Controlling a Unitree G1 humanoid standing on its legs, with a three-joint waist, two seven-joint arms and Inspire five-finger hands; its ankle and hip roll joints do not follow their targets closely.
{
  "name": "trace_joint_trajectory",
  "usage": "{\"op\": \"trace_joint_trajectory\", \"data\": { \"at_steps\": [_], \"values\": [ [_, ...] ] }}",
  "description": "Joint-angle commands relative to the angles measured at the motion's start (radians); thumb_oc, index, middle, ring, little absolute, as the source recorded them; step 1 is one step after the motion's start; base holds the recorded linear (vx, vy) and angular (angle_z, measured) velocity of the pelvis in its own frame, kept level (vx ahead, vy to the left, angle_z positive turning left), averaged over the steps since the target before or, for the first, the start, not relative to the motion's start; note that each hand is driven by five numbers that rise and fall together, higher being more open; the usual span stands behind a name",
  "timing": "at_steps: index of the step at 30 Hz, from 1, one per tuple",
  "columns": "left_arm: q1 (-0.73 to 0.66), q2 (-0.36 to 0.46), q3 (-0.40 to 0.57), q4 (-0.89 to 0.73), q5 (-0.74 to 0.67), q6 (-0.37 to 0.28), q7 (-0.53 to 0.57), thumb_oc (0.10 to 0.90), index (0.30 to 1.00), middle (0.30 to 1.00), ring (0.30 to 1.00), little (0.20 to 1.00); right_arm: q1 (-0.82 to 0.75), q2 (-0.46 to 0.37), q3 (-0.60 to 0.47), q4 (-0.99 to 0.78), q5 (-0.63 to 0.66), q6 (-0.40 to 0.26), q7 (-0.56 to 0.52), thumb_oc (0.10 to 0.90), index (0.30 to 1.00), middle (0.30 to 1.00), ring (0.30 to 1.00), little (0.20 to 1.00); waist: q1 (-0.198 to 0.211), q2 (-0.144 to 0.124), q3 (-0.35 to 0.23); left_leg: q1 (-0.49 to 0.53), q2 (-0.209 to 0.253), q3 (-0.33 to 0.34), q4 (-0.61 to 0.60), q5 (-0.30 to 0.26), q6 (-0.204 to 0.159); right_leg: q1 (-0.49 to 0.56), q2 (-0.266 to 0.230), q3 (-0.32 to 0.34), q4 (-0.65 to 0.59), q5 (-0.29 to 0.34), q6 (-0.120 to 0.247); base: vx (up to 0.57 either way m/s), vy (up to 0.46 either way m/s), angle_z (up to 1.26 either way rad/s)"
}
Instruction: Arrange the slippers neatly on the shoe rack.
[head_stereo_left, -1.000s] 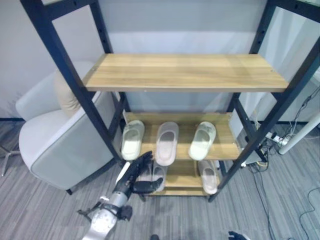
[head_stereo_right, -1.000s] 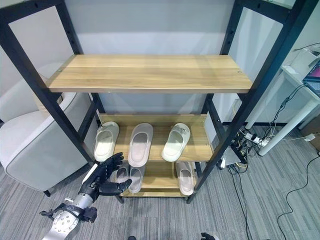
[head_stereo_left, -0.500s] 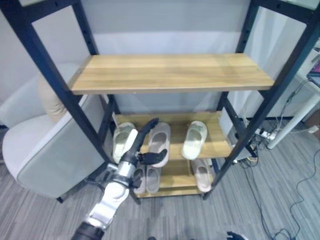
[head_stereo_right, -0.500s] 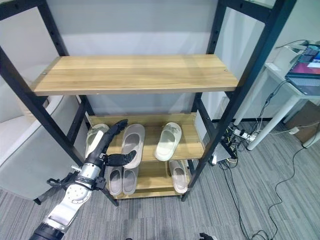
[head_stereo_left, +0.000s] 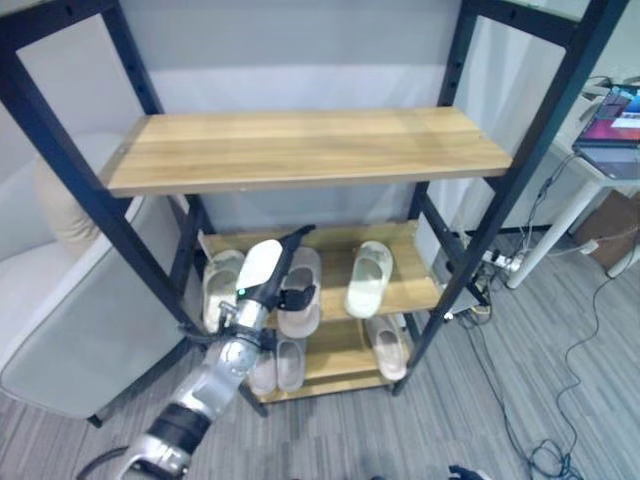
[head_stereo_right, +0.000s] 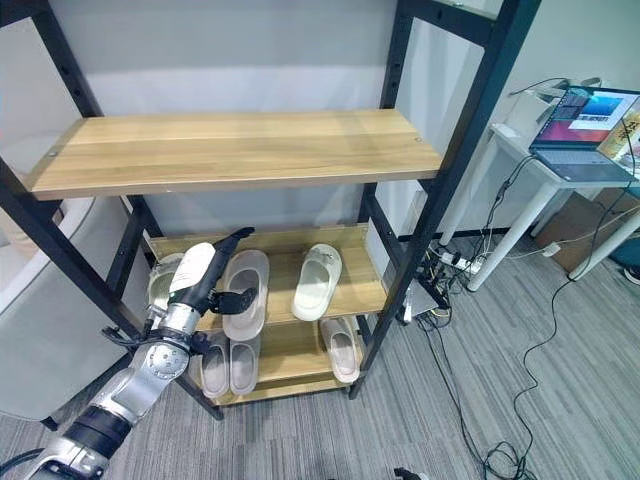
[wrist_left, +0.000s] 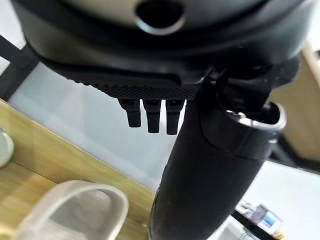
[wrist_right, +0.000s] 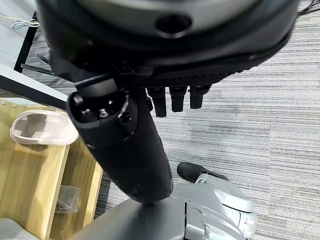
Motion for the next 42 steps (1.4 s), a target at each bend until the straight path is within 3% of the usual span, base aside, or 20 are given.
{"op": "trace_joint_trajectory", "data": {
  "at_steps": [1,14,22,37,38,39,42],
  "values": [
    [-0.266,0.058,-0.017,0.053,0.066,-0.013,0.094,0.8,0.9,0.9,0.9,0.9,-0.027,-0.025,0.042,-0.038,-0.048,-0.041,0.009,0.8,0.9,0.9,0.9,0.9,-0.018,-0.01,-0.007,0.04,0.001,-0.013,-0.002,-0.098,-0.041,0.027,-0.012,0.006,0.007,-0.065,0.085,0.0,0.01,-0.11],
    [-0.431,0.084,-0.103,0.259,0.085,0.046,0.104,0.8,0.9,0.9,0.9,0.9,-0.031,-0.05,0.042,-0.053,-0.037,-0.046,0.009,0.8,0.9,0.9,0.9,0.9,-0.048,-0.006,-0.002,0.007,0.0,0.005,-0.002,-0.105,-0.041,-0.013,-0.008,0.025,0.007,-0.063,0.095,0.0,0.004,-0.06],
    [-0.555,0.097,-0.18,0.425,0.063,0.075,0.1,0.8,0.9,0.9,0.9,0.9,-0.045,-0.074,0.038,-0.081,-0.02,-0.057,0.0,0.8,0.9,0.9,0.9,0.9,-0.079,0.002,0.008,-0.056,0.001,0.027,-0.002,-0.089,-0.035,-0.095,-0.002,0.059,0.007,-0.035,0.101,-0.04,0.003,-0.09],
    [-0.654,0.175,-0.247,0.568,0.096,0.11,0.07,0.8,0.9,0.9,0.9,0.9,-0.033,-0.085,0.028,-0.086,-0.008,-0.068,0.004,0.8,0.9,0.9,0.9,0.9,-0.089,-0.001,0.005,-0.091,0.004,0.055,-0.002,-0.078,-0.034,-0.148,0.007,0.09,0.007,-0.019,0.099,-0.01,-0.003,-0.13],
    [-0.655,0.175,-0.247,0.568,0.096,0.11,0.07,0.494,0.441,0.441,0.441,0.441,-0.034,-0.085,0.028,-0.086,-0.008,-0.068,0.004,0.8,0.9,0.9,0.9,0.9,-0.089,-0.001,0.005,-0.091,0.004,0.055,-0.002,-0.078,-0.034,-0.148,0.007,0.09,0.007,-0.019,0.099,0.0,0.0,0.0],
    [-0.655,0.174,-0.244,0.573,0.085,0.108,0.067,0.4,0.3,0.3,0.3,0.3,-0.034,-0.084,0.028,-0.087,-0.007,-0.068,0.005,0.8,0.9,0.9,0.9,0.9,-0.089,-0.001,0.006,-0.089,0.004,0.053,-0.002,-0.078,-0.034,-0.148,0.007,0.087,0.007,-0.02,0.099,0.0,0.0,0.0],
    [-0.635,0.171,-0.229,0.564,0.063,0.098,0.063,0.4,0.3,0.3,0.3,0.3,-0.035,-0.083,0.028,-0.094,-0.005,-0.069,0.005,0.8,0.9,0.9,0.9,0.9,-0.086,0.001,0.009,-0.082,0.003,0.052,-0.002,-0.08,-0.036,-0.14,0.007,0.083,0.007,-0.024,0.099,0.0,0.0,0.0]
  ]
}}
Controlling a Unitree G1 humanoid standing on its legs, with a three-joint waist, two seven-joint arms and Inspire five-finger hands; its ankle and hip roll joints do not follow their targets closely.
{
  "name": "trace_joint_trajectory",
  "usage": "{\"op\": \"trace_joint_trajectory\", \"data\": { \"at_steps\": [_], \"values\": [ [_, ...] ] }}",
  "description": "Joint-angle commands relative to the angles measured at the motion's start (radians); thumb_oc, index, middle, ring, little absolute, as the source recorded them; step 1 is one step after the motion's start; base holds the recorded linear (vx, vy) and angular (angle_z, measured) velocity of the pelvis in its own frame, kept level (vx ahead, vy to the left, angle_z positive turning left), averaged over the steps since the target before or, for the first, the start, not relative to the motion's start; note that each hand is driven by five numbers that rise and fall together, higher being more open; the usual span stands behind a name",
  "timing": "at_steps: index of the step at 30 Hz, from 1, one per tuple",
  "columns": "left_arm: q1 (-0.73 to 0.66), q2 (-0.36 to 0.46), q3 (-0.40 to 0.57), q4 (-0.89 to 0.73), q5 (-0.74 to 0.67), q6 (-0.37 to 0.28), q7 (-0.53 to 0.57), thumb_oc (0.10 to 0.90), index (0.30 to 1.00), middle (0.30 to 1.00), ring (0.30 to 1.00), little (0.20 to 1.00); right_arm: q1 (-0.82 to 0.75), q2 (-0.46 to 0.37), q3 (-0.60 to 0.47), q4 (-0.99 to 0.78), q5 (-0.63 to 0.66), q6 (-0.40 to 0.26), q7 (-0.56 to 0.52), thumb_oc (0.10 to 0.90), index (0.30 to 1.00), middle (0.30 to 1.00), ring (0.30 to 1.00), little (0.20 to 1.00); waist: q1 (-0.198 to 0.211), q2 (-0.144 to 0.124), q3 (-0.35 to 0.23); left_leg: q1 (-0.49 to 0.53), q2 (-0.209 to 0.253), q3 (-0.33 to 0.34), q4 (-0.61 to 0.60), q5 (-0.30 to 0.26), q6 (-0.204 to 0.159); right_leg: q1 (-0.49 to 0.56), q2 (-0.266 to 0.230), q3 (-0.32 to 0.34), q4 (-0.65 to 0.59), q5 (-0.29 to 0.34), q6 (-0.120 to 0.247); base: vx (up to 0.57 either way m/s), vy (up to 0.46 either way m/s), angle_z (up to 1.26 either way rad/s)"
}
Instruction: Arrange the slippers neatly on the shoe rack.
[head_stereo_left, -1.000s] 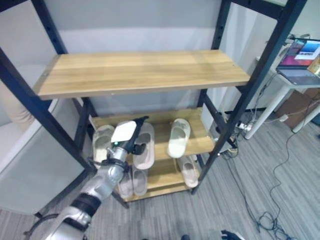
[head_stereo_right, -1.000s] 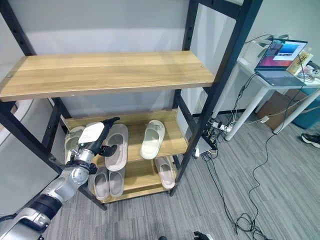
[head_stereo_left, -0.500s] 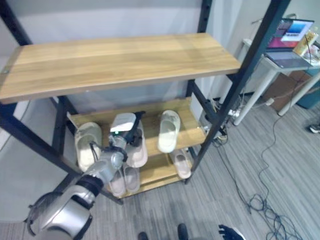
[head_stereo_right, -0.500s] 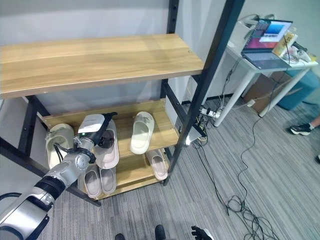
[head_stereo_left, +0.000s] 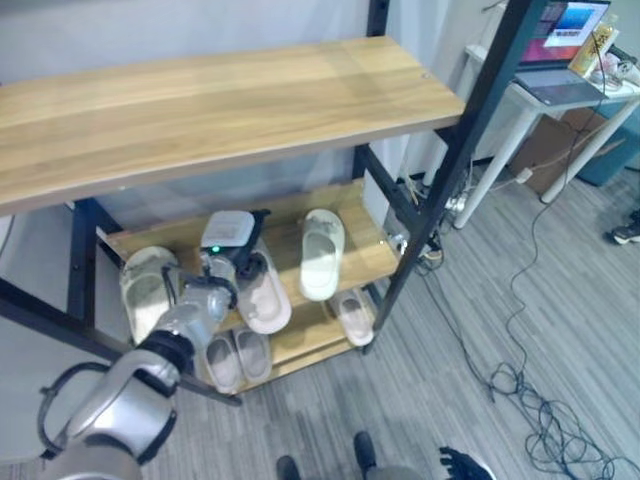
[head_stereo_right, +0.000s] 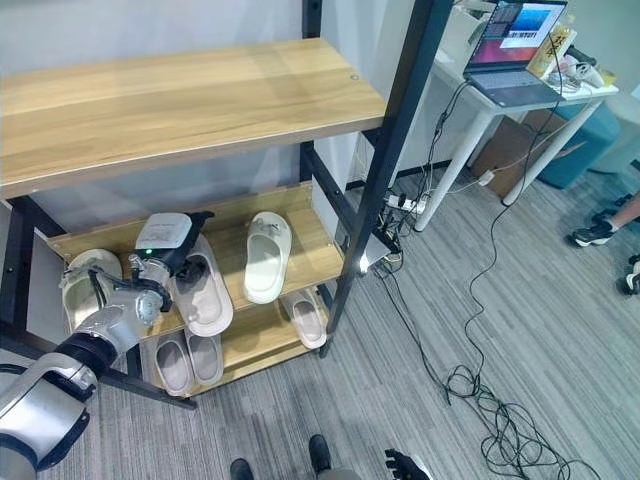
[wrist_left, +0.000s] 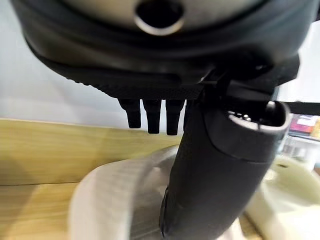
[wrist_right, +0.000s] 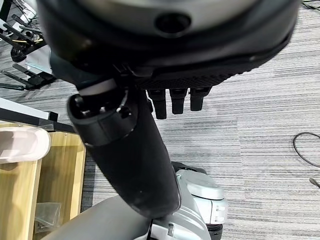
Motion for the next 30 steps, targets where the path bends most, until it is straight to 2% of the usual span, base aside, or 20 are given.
{"op": "trace_joint_trajectory", "data": {
  "at_steps": [1,6,12,18,19,24,25,27,28,29,30],
  "values": [
    [-0.209,0.041,0.031,0.048,-0.01,-0.016,0.037,0.4,0.3,0.3,0.3,0.3,-0.027,-0.052,0.007,-0.029,0.028,-0.029,-0.005,0.8,0.9,0.9,0.9,0.9,0.012,0.013,-0.005,0.045,0.002,-0.065,-0.006,-0.083,-0.044,0.041,0.001,-0.023,-0.001,-0.076,0.099,0.01,-0.006,0.03],
    [-0.161,0.029,0.066,0.016,-0.043,-0.026,0.042,0.4,0.3,0.3,0.3,0.3,-0.026,-0.044,0.005,-0.017,0.03,-0.028,-0.007,0.8,0.9,0.9,0.9,0.9,0.021,0.016,-0.003,0.069,0.0,-0.069,-0.006,-0.089,-0.045,0.067,-0.001,-0.027,-0.001,-0.083,0.097,0.01,-0.002,0.02],
    [-0.081,0.018,0.127,-0.095,-0.067,-0.043,0.059,0.4,0.3,0.3,0.3,0.3,-0.012,-0.03,0.001,-0.014,0.029,-0.023,-0.007,0.8,0.9,0.9,0.9,0.9,0.032,0.02,-0.004,0.095,-0.002,-0.079,-0.006,-0.096,-0.046,0.1,-0.004,-0.04,-0.001,-0.094,0.096,0.0,-0.001,0.03],
    [0.041,-0.003,0.199,-0.305,-0.069,-0.077,0.068,0.4,0.3,0.3,0.3,0.3,-0.008,-0.01,-0.012,0.01,0.028,-0.015,-0.011,0.8,0.9,0.9,0.9,0.9,0.052,0.021,-0.003,0.111,-0.003,-0.096,-0.006,-0.097,-0.046,0.126,-0.006,-0.057,-0.001,-0.104,0.09,0.0,-0.01,0.09],
    [0.096,-0.018,0.231,-0.388,-0.08,-0.097,0.069,0.4,0.3,0.3,0.3,0.3,-0.009,-0.003,-0.021,0.017,0.027,-0.012,-0.013,0.8,0.9,0.9,0.9,0.9,0.061,0.021,-0.002,0.114,-0.003,-0.102,-0.006,-0.097,-0.046,0.132,-0.007,-0.063,-0.001,-0.106,0.087,-0.01,-0.006,0.11],
    [0.229,-0.042,0.296,-0.567,-0.119,-0.147,0.04,0.4,0.3,0.3,0.3,0.3,-0.006,0.01,-0.036,0.031,0.024,-0.002,-0.012,0.8,0.9,0.9,0.9,0.9,0.08,0.022,-0.003,0.123,-0.004,-0.111,-0.006,-0.095,-0.046,0.148,-0.009,-0.075,-0.001,-0.109,0.082,-0.02,-0.011,0.07],
    [0.305,-0.059,0.332,-0.654,-0.162,-0.178,0.013,0.4,0.3,0.3,0.3,0.3,-0.004,0.017,-0.043,0.034,0.024,0.001,-0.01,0.8,0.9,0.9,0.9,0.9,0.089,0.022,-0.002,0.12,-0.004,-0.113,-0.006,-0.079,-0.045,0.147,-0.01,-0.08,-0.001,-0.098,0.077,-0.02,-0.011,0.08],
    [0.311,-0.058,0.336,-0.66,-0.163,-0.176,0.009,0.4,0.3,0.3,0.3,0.3,-0.002,0.016,-0.041,0.034,0.024,0.002,-0.01,0.8,0.9,0.9,0.9,0.9,0.086,0.024,-0.004,0.127,-0.003,-0.116,-0.006,-0.094,-0.046,0.155,-0.009,-0.081,-0.001,-0.11,0.079,0.01,-0.005,0.11],
    [0.398,-0.085,0.372,-0.742,-0.24,-0.208,-0.029,0.4,0.3,0.3,0.3,0.3,0.0,0.023,-0.05,0.043,0.023,0.006,-0.008,0.8,0.9,0.9,0.9,0.9,0.097,0.024,-0.007,0.128,-0.004,-0.122,-0.006,-0.09,-0.045,0.159,-0.01,-0.087,-0.001,-0.11,0.075,-0.06,-0.017,0.13],
    [0.4,-0.084,0.374,-0.744,-0.24,-0.207,-0.03,0.4,0.3,0.3,0.3,0.3,0.0,0.023,-0.049,0.042,0.023,0.006,-0.008,0.8,0.9,0.9,0.9,0.9,0.097,0.023,-0.005,0.123,-0.004,-0.12,-0.006,-0.077,-0.045,0.154,-0.01,-0.087,-0.001,-0.099,0.073,-0.01,-0.016,0.1],
    [0.469,-0.102,0.388,-0.807,-0.285,-0.23,-0.053,0.4,0.3,0.3,0.3,0.3,0.0,0.031,-0.056,0.053,0.022,0.01,-0.005,0.8,0.9,0.9,0.9,0.9,0.105,0.025,-0.008,0.131,-0.003,-0.126,-0.006,-0.089,-0.045,0.165,-0.01,-0.092,-0.001,-0.111,0.072,-0.04,-0.012,0.04]
  ]
}}
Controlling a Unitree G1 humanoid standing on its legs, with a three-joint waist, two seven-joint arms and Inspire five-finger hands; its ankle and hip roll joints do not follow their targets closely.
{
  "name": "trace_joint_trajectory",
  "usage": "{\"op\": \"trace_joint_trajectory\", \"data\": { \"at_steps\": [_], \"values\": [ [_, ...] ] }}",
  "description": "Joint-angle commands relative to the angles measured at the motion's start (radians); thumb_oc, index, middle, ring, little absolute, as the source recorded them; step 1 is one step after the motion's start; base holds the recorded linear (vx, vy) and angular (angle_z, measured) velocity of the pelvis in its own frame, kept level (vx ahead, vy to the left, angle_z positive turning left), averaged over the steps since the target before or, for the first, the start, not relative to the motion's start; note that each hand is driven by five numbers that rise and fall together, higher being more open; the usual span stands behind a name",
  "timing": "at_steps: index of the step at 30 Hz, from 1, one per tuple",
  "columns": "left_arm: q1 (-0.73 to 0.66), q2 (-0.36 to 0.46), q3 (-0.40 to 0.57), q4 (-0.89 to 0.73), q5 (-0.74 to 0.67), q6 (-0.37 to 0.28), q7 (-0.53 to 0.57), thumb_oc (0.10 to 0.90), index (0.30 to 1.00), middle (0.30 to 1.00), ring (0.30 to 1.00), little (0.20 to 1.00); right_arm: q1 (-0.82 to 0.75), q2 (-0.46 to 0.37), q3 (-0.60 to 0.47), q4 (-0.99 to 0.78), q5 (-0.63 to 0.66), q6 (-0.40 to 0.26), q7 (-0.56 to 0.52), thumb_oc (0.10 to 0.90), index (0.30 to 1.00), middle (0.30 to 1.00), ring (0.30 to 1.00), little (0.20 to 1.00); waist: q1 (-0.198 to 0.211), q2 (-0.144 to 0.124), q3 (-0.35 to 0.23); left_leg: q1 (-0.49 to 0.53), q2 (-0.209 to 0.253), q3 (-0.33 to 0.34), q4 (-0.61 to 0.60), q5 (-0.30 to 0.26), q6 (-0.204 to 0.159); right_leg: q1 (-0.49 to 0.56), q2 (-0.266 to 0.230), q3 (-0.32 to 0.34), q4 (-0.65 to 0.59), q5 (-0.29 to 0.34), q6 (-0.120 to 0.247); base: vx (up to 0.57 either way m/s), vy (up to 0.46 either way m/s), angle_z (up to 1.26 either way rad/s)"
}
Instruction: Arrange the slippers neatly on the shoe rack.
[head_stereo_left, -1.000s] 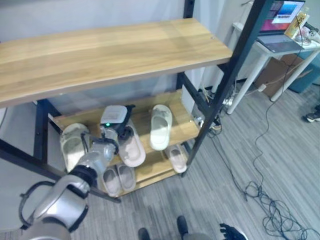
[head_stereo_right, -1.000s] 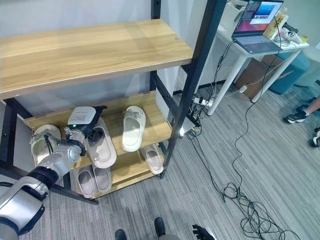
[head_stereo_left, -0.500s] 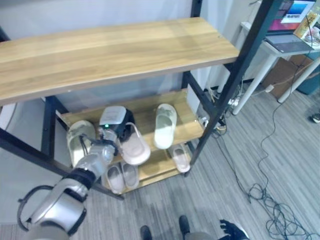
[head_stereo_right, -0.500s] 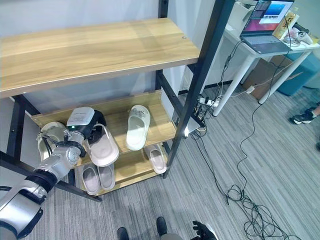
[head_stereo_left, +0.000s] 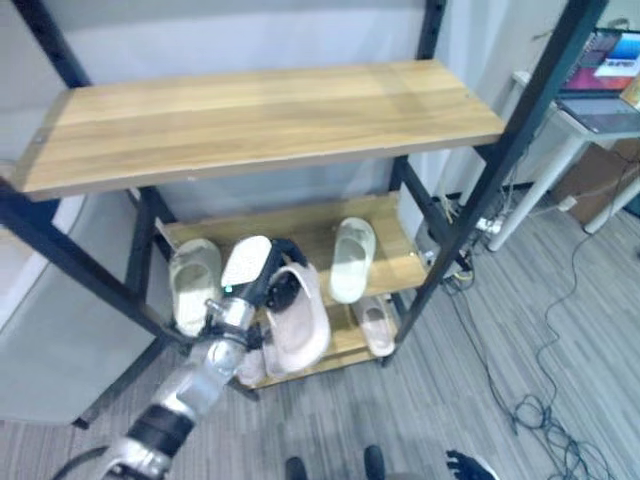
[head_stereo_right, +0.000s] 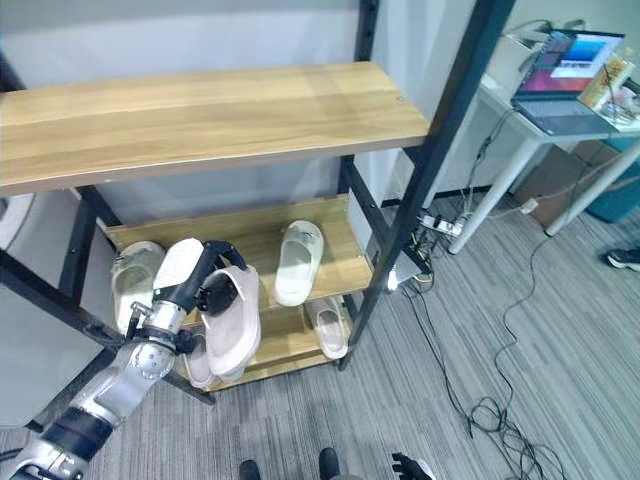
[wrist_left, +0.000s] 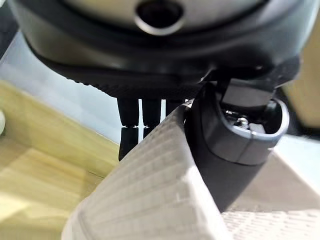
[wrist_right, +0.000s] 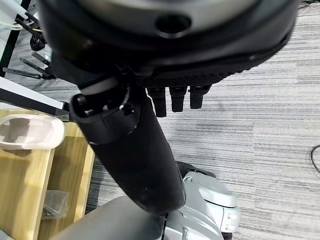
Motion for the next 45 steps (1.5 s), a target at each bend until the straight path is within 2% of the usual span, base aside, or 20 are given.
{"op": "trace_joint_trajectory", "data": {
  "at_steps": [1,5,9,15,19,20,21,22,23,24,26,29,30,31,32,35,38,39,41,45],
  "values": [
    [-0.079,-0.03,0.073,-0.1,-0.125,-0.13,-0.01,0.4,0.3,0.3,0.3,0.3,-0.011,0.014,-0.01,0.039,0.023,-0.011,0.005,0.8,0.9,0.9,0.9,0.9,0.019,0.012,-0.054,0.027,-0.002,-0.063,-0.002,-0.073,-0.043,0.032,-0.002,-0.027,0.007,-0.076,0.064,-0.01,-0.011,0.11],
    [0.053,-0.058,0.083,-0.179,-0.258,-0.157,-0.079,0.4,0.3,0.3,0.3,0.3,-0.009,0.02,-0.019,0.048,0.018,-0.007,0.002,0.8,0.9,0.9,0.9,0.9,0.034,0.016,-0.056,0.032,-0.002,-0.073,-0.002,-0.068,-0.043,0.046,-0.002,-0.043,0.007,-0.081,0.06,-0.03,-0.014,0.14],
    [0.132,-0.069,0.025,-0.188,-0.391,-0.143,-0.193,0.4,0.3,0.3,0.3,0.3,-0.018,0.018,-0.025,0.048,0.017,-0.005,-0.003,0.8,0.9,0.9,0.9,0.9,0.048,0.021,-0.048,0.029,-0.003,-0.091,-0.002,-0.058,-0.044,0.058,-0.002,-0.068,0.007,-0.086,0.056,-0.01,-0.005,0.17],
    [0.156,-0.076,-0.036,-0.155,-0.431,-0.115,-0.26,0.4,0.3,0.3,0.3,0.3,-0.03,0.012,-0.025,0.046,0.024,-0.005,-0.008,0.8,0.9,0.9,0.9,0.9,0.054,0.025,-0.032,0.012,-0.001,-0.112,-0.002,-0.046,-0.046,0.051,0.0,-0.094,0.007,-0.089,0.054,-0.02,-0.008,0.18],
    [0.13,-0.079,-0.076,-0.105,-0.417,-0.095,-0.262,0.4,0.3,0.3,0.3,0.3,-0.044,0.004,-0.019,0.023,0.034,-0.006,-0.014,0.8,0.9,0.9,0.9,0.9,0.051,0.026,0.016,-0.009,0.0,-0.128,-0.002,-0.048,-0.045,0.025,0.004,-0.101,0.014,-0.095,0.051,-0.11,-0.016,0.05],
    [0.086,-0.079,-0.097,-0.087,-0.425,-0.093,-0.247,0.4,0.3,0.3,0.3,0.3,-0.077,-0.006,-0.013,0.004,0.047,-0.008,-0.026,0.8,0.9,0.9,0.9,0.9,0.045,0.031,0.082,-0.054,0.01,-0.134,0.01,-0.03,-0.042,-0.046,0.002,-0.101,0.072,-0.098,0.045,-0.38,0.0,0.08],
    [0.051,-0.077,-0.106,-0.081,-0.426,-0.095,-0.233,0.4,0.3,0.3,0.3,0.3,-0.1,-0.013,-0.008,-0.006,0.056,-0.01,-0.034,0.8,0.9,0.9,0.9,0.9,0.043,0.033,0.12,-0.105,0.015,-0.135,0.046,-0.022,-0.041,-0.105,-0.003,-0.102,0.123,-0.105,0.04,-0.36,0.003,0.17],
    [0.044,-0.079,-0.107,-0.076,-0.427,-0.097,-0.232,0.4,0.3,0.3,0.3,0.3,-0.105,-0.013,-0.01,-0.005,0.056,-0.009,-0.034,0.8,0.9,0.9,0.9,0.9,0.043,0.033,0.116,-0.122,0.015,-0.136,0.059,-0.026,-0.041,-0.122,-0.004,-0.102,0.136,-0.11,0.039,-0.3,-0.005,0.17],
    [0.009,-0.075,-0.111,-0.077,-0.427,-0.101,-0.216,0.4,0.3,0.3,0.3,0.3,-0.124,-0.021,-0.005,-0.027,0.07,-0.016,-0.043,0.8,0.9,0.9,0.9,0.9,0.04,0.029,0.154,-0.185,0.016,-0.136,0.116,-0.032,-0.042,-0.174,-0.011,-0.099,0.174,-0.109,0.035,-0.26,-0.021,0.12],
    [-0.023,-0.077,-0.114,-0.071,-0.424,-0.104,-0.202,0.4,0.3,0.3,0.3,0.3,-0.138,-0.025,-0.006,-0.043,0.078,-0.017,-0.053,0.8,0.9,0.9,0.9,0.9,0.041,0.028,0.157,-0.275,0.015,-0.14,0.194,-0.05,-0.041,-0.249,-0.017,-0.097,0.223,-0.12,0.029,-0.36,-0.023,-0.04],
    [-0.065,-0.084,-0.115,-0.064,-0.41,-0.107,-0.171,0.4,0.3,0.3,0.3,0.3,-0.16,-0.034,0.004,-0.079,0.085,-0.026,-0.07,0.8,0.9,0.9,0.9,0.9,0.042,0.032,0.161,-0.364,0.015,-0.142,0.261,-0.07,-0.03,-0.346,-0.017,-0.092,0.302,-0.135,0.022,-0.25,-0.001,-0.11],
    [-0.167,-0.084,-0.103,-0.055,-0.357,-0.112,-0.097,0.4,0.3,0.3,0.3,0.3,-0.193,-0.048,-0.006,-0.169,0.106,-0.051,-0.107,0.8,0.9,0.9,0.9,0.9,0.037,0.033,0.169,-0.579,0.037,-0.13,0.464,-0.113,-0.009,-0.551,-0.03,-0.077,0.482,-0.181,0.011,-0.19,0.001,-0.22],
    [-0.17,-0.085,-0.105,-0.053,-0.357,-0.113,-0.095,0.4,0.3,0.3,0.3,0.3,-0.193,-0.049,-0.007,-0.17,0.106,-0.05,-0.107,0.8,0.9,0.9,0.9,0.9,0.038,0.035,0.161,-0.601,0.039,-0.131,0.491,-0.132,-0.009,-0.57,-0.03,-0.075,0.505,-0.197,0.011,-0.18,0.006,-0.23],
    [-0.229,-0.075,-0.097,-0.058,-0.332,-0.116,-0.053,0.4,0.3,0.3,0.3,0.3,-0.21,-0.051,-0.021,-0.207,0.123,-0.067,-0.129,0.8,0.9,0.9,0.9,0.9,0.028,0.039,0.17,-0.704,0.048,-0.137,0.595,-0.156,-0.006,-0.669,-0.04,-0.075,0.602,-0.218,0.009,-0.08,0.002,-0.15],
    [-0.231,-0.075,-0.098,-0.057,-0.332,-0.116,-0.052,0.4,0.3,0.3,0.3,0.3,-0.211,-0.051,-0.022,-0.207,0.123,-0.066,-0.129,0.8,0.9,0.9,0.9,0.9,0.028,0.041,0.165,-0.716,0.048,-0.139,0.603,-0.159,-0.005,-0.679,-0.04,-0.075,0.608,-0.221,0.009,-0.14,0.006,-0.08],
    [-0.337,-0.059,-0.091,-0.054,-0.293,-0.114,0.019,0.4,0.3,0.3,0.3,0.3,-0.239,-0.072,-0.037,-0.281,0.136,-0.094,-0.163,0.8,0.9,0.9,0.9,0.9,0.005,0.053,0.173,-0.872,0.063,-0.152,0.756,-0.209,0.002,-0.839,-0.046,-0.062,0.762,-0.266,-0.001,-0.11,0.029,-0.01],
    [-0.45,-0.024,-0.085,-0.034,-0.247,-0.097,0.086,0.4,0.3,0.3,0.3,0.3,-0.277,-0.09,-0.053,-0.352,0.155,-0.121,-0.188,0.8,0.9,0.9,0.9,0.9,-0.014,0.066,0.169,-1.022,0.073,-0.171,0.926,-0.304,0.003,-0.996,-0.051,-0.035,0.93,-0.352,0.0,0.0,0.059,-0.06],
    [-0.516,0.006,-0.075,-0.029,-0.211,-0.089,0.132,0.4,0.3,0.3,0.3,0.3,-0.297,-0.105,-0.062,-0.402,0.156,-0.139,-0.203,0.8,0.9,0.9,0.9,0.9,-0.021,0.071,0.178,-1.116,0.083,-0.182,1.028,-0.346,0.012,-1.093,-0.056,-0.023,1.03,-0.386,0.004,-0.03,0.054,-0.09],
    [-0.554,0.027,-0.074,-0.028,-0.191,-0.081,0.156,0.4,0.3,0.3,0.3,0.3,-0.309,-0.112,-0.068,-0.435,0.16,-0.148,-0.213,0.8,0.9,0.9,0.9,0.9,-0.025,0.074,0.177,-1.171,0.089,-0.194,1.086,-0.374,0.021,-1.145,-0.056,-0.012,1.086,-0.413,-0.002,-0.01,0.049,-0.11],
    [-0.673,0.097,-0.068,-0.04,-0.157,-0.069,0.225,0.4,0.3,0.3,0.3,0.3,-0.336,-0.146,-0.084,-0.548,0.17,-0.173,-0.227,0.8,0.9,0.9,0.9,0.9,-0.033,0.082,0.187,-1.341,0.1,-0.213,1.319,-0.468,0.039,-1.32,-0.05,0.009,1.314,-0.494,-0.011,0.06,0.042,-0.15]
  ]
}}
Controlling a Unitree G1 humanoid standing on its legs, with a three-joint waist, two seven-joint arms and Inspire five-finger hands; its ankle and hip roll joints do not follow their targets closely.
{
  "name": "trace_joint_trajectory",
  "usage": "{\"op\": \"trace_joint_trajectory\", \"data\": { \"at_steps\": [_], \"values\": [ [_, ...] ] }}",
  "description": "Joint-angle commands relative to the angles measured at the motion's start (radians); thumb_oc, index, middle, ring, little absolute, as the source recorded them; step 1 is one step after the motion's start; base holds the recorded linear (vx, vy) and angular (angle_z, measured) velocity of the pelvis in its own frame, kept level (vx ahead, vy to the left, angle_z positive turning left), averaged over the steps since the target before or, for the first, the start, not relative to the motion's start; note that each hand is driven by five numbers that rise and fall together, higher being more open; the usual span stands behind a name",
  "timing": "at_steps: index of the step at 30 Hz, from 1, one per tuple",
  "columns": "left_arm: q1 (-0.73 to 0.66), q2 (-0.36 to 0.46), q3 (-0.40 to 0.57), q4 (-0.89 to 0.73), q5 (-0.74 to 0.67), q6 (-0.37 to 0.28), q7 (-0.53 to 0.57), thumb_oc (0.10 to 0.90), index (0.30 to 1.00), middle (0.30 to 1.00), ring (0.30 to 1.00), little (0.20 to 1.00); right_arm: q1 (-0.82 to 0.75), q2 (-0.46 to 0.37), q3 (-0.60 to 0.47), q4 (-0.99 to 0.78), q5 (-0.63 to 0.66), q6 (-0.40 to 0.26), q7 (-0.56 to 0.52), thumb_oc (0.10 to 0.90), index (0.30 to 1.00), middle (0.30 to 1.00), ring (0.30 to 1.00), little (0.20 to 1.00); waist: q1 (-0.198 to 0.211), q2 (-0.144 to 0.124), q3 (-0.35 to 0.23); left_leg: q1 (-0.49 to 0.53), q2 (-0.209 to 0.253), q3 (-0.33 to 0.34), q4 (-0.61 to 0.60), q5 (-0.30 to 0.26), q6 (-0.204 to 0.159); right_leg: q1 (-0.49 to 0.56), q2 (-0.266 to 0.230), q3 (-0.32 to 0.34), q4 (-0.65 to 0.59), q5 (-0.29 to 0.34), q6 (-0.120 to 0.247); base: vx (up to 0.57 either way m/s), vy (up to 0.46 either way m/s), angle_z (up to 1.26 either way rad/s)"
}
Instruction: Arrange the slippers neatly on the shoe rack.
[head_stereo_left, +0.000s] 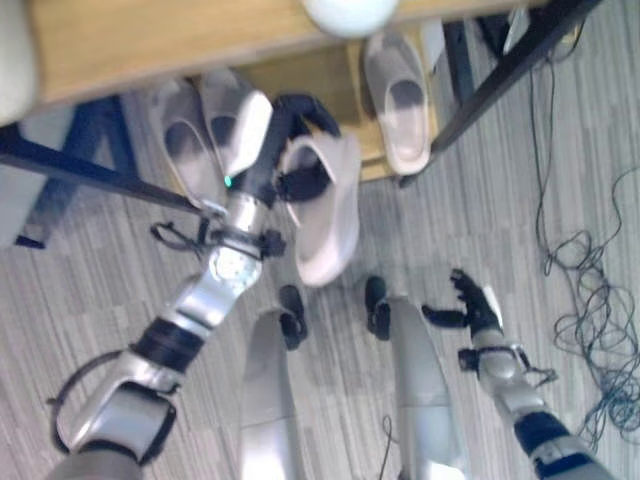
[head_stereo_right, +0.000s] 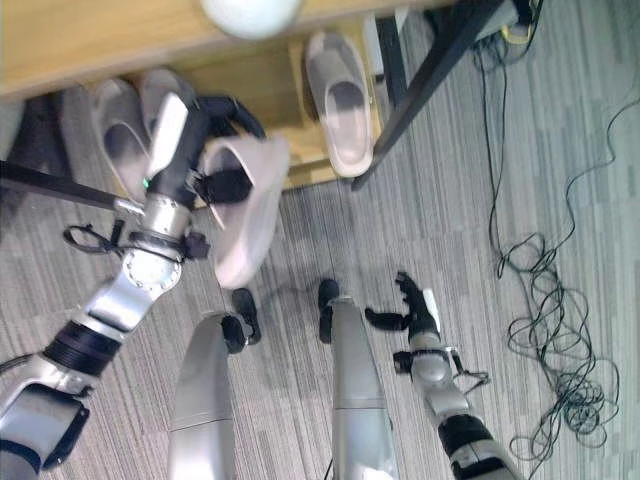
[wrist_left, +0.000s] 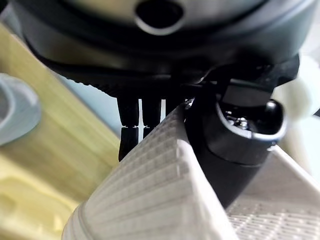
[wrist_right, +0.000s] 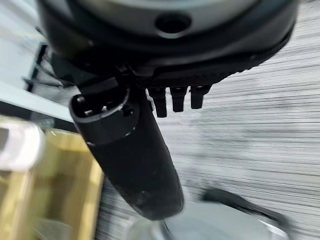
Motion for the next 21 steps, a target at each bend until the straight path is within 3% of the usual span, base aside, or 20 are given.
{"op": "trace_joint_trajectory", "data": {
  "at_steps": [1,4,5,7,10,11,12,21],
  "values": [
    [-0.093,0.032,0.027,-0.087,0.053,-0.07,0.134,0.4,0.3,0.3,0.3,0.3,0.081,-0.022,-0.002,-0.127,0.028,-0.084,-0.039,0.8,0.9,0.9,0.9,0.9,-0.014,0.03,-0.127,-0.057,0.014,-0.078,0.104,-0.136,0.006,-0.033,-0.034,0.012,0.073,-0.143,0.054,0.1,0.009,-0.08],
    [-0.184,0.088,0.009,-0.08,0.063,-0.056,0.182,0.4,0.3,0.3,0.3,0.3,0.055,-0.065,-0.013,-0.213,0.03,-0.101,-0.049,0.8,0.9,0.9,0.9,0.9,-0.021,0.032,-0.099,-0.163,0.025,-0.086,0.29,-0.198,0.018,-0.146,-0.036,0.021,0.255,-0.198,0.055,0.15,0.021,-0.05],
    [-0.253,0.125,-0.016,-0.056,0.068,-0.047,0.207,0.4,0.3,0.3,0.3,0.3,0.033,-0.094,-0.022,-0.255,0.03,-0.108,-0.058,0.8,0.9,0.9,0.9,0.9,-0.027,0.035,-0.079,-0.24,0.027,-0.09,0.425,-0.24,0.026,-0.228,-0.031,0.028,0.389,-0.234,0.056,0.19,0.031,0.02],
    [-0.286,0.14,-0.031,-0.037,0.066,-0.04,0.219,0.4,0.3,0.3,0.3,0.3,0.025,-0.104,-0.025,-0.28,0.032,-0.111,-0.059,0.8,0.9,0.9,0.9,0.9,-0.028,0.032,-0.06,-0.257,0.03,-0.093,0.486,-0.269,0.029,-0.25,-0.03,0.036,0.451,-0.255,0.052,0.14,0.019,-0.08],
    [-0.405,0.182,-0.091,0.039,0.048,-0.03,0.253,0.4,0.3,0.3,0.3,0.3,0.009,-0.138,-0.03,-0.356,0.027,-0.115,-0.059,0.8,0.9,0.9,0.9,0.9,-0.043,0.028,0.047,-0.257,0.034,-0.124,0.648,-0.336,0.035,-0.25,-0.028,0.06,0.613,-0.318,0.054,0.14,0.039,-0.09],
    [-0.427,0.185,-0.109,0.065,0.035,-0.025,0.263,0.4,0.3,0.3,0.3,0.3,0.016,-0.149,-0.027,-0.369,0.025,-0.118,-0.058,0.8,0.9,0.9,0.9,0.9,-0.049,0.031,0.058,-0.257,0.031,-0.134,0.685,-0.352,0.035,-0.25,-0.029,0.068,0.651,-0.333,0.052,0.21,0.067,-0.08],
    [-0.46,0.198,-0.141,0.119,0.015,-0.021,0.276,0.4,0.3,0.3,0.3,0.3,0.041,-0.16,-0.031,-0.406,0.027,-0.12,-0.061,0.8,0.9,0.9,0.9,0.9,-0.059,0.028,0.059,-0.257,0.035,-0.145,0.756,-0.387,0.036,-0.25,-0.029,0.087,0.723,-0.365,0.052,0.17,0.056,-0.06],
    [-0.586,0.22,-0.274,0.312,-0.002,-0.003,0.291,0.4,0.3,0.3,0.3,0.3,0.147,-0.217,-0.032,-0.501,0.029,-0.14,-0.041,0.8,0.9,0.9,0.9,0.9,-0.099,0.033,0.059,-0.257,0.048,-0.168,0.957,-0.482,0.054,-0.25,-0.025,0.145,0.909,-0.459,0.068,0.1,0.061,-0.13]
  ]
}}
